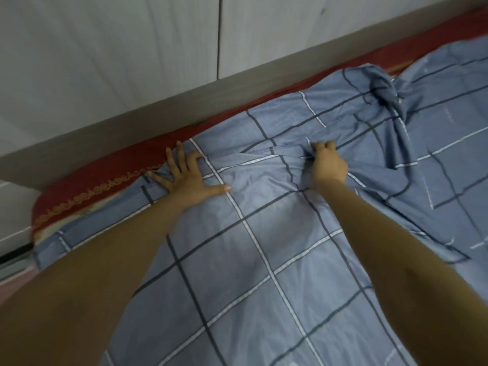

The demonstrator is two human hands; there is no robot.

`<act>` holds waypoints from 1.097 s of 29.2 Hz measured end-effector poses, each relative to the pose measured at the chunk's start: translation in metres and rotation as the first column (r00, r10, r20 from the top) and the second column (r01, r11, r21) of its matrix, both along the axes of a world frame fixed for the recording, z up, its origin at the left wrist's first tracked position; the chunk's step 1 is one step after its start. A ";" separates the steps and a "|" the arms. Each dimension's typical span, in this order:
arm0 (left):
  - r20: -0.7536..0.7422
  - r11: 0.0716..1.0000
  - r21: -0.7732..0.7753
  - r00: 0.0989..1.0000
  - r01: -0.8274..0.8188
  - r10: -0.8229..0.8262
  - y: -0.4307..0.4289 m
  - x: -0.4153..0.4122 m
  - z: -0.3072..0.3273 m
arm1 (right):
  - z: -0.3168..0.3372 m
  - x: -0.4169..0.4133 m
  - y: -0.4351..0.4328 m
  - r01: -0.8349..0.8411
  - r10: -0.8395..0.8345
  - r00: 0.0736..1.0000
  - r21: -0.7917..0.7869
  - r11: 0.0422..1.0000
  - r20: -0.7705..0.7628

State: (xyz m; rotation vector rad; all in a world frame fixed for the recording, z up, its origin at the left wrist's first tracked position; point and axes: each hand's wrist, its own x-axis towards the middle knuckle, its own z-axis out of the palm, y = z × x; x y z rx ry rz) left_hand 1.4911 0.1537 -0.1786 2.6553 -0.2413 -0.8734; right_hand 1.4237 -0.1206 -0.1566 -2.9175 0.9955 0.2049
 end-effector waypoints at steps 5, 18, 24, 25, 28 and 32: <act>0.059 0.994 -0.100 0.997 -0.035 0.041 0.003 -0.003 -0.005 | 0.028 -0.005 -0.014 0.123 -0.128 0.981 -0.045 0.991 -0.143; 0.597 0.980 -0.143 0.778 -0.135 0.194 0.036 -0.001 -0.013 | 0.051 0.034 0.000 0.125 -0.461 0.828 0.695 0.708 0.320; 0.628 0.964 -0.226 0.736 -0.139 0.253 0.045 0.026 -0.016 | 0.052 0.069 0.005 0.137 -0.372 0.880 0.594 0.793 0.294; 0.641 0.968 -0.217 0.729 -0.130 0.241 0.047 0.030 -0.017 | 0.050 0.078 0.005 0.146 -0.378 0.881 0.597 0.789 0.284; 0.677 0.977 -0.180 0.705 -0.117 0.210 0.052 0.036 -0.025 | 0.045 0.100 0.008 0.107 -0.322 0.886 0.530 0.841 0.334; 0.747 0.989 -0.101 0.648 -0.111 0.149 0.050 0.039 -0.046 | 0.025 0.125 0.010 0.069 -0.289 0.858 0.463 0.884 0.424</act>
